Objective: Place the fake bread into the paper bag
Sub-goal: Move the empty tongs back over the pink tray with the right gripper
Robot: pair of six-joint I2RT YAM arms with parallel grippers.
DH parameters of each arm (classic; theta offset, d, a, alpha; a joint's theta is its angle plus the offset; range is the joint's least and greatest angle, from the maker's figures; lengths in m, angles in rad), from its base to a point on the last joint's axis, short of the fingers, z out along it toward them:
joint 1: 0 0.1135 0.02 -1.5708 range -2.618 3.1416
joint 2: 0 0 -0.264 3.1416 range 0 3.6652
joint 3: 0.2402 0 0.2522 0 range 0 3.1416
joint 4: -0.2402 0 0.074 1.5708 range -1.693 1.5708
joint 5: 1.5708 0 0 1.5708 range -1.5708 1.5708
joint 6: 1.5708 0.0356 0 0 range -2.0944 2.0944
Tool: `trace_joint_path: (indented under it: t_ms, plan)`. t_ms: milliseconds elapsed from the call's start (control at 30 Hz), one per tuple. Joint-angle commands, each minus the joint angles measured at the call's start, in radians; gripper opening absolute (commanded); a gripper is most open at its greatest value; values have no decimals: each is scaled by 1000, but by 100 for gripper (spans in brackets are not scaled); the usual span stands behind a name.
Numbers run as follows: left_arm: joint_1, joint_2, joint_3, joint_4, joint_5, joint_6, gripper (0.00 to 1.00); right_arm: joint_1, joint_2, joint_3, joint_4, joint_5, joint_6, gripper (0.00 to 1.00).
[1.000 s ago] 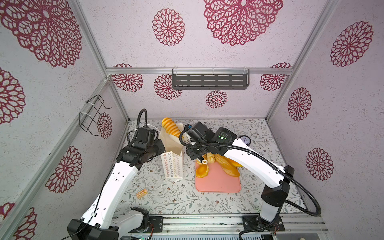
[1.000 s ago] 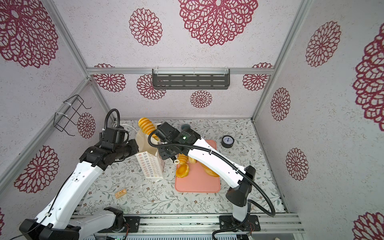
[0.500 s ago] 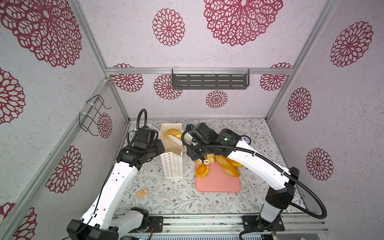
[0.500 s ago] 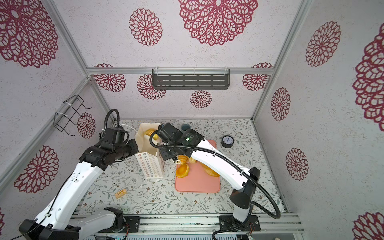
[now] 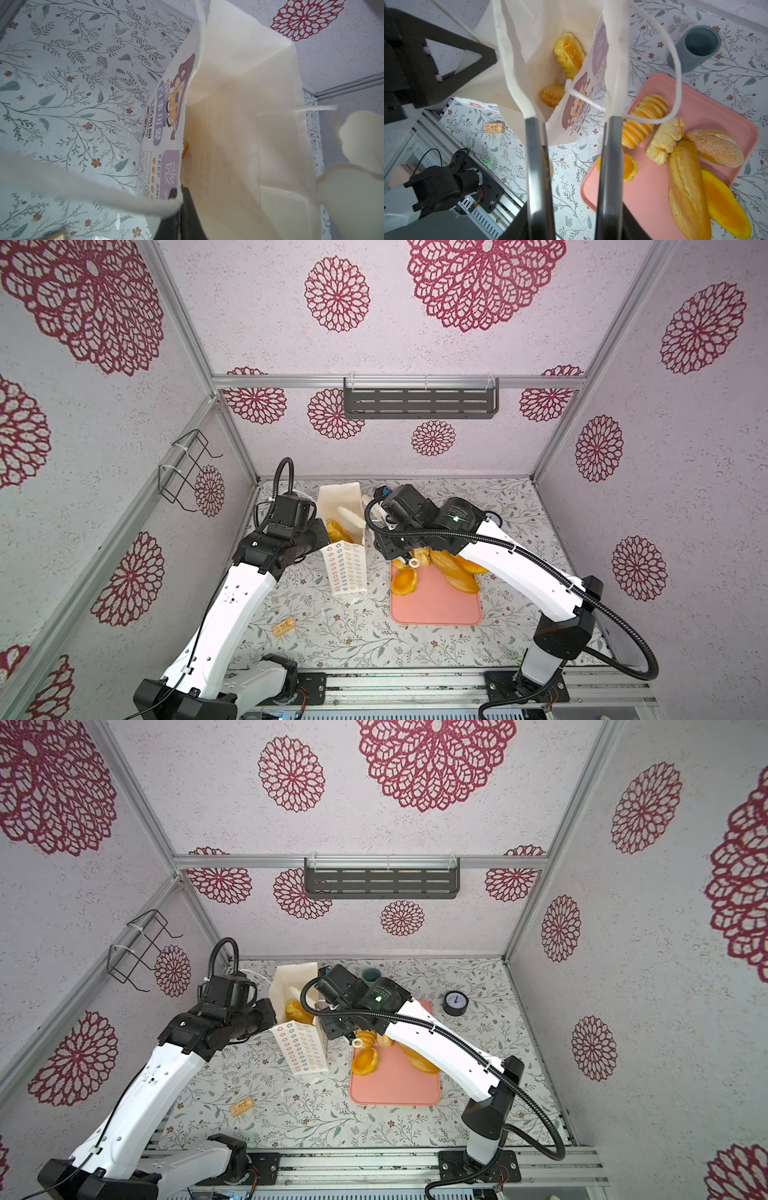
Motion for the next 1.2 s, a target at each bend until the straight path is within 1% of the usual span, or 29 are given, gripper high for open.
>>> trace_joint_path:
  t_ms: [0,133,300,500,633,767,867,967,1167]
  plan:
    - [6,-11,10,-1,-6,0,6,-11,-92,35,24,50,5,47]
    - [7,-8,18,-5,-6,3,10,-24,-134,33,9,81,8,46]
    - [7,-5,26,-10,-6,5,17,-45,-209,-15,-12,121,19,47]
    - [7,-5,33,-13,-9,5,30,-104,-359,-209,-4,110,62,46]
    - [7,-3,40,-13,-6,6,34,-155,-470,-384,28,55,99,46]
    - [7,4,48,-11,-6,6,36,-196,-555,-540,51,6,134,46]
    - [7,9,53,-6,1,5,35,-206,-594,-639,73,-23,156,46]
    - [7,12,55,-3,11,5,30,-209,-617,-723,101,-55,171,46]
    - [6,14,51,-5,22,0,32,-212,-651,-885,163,-135,207,45]
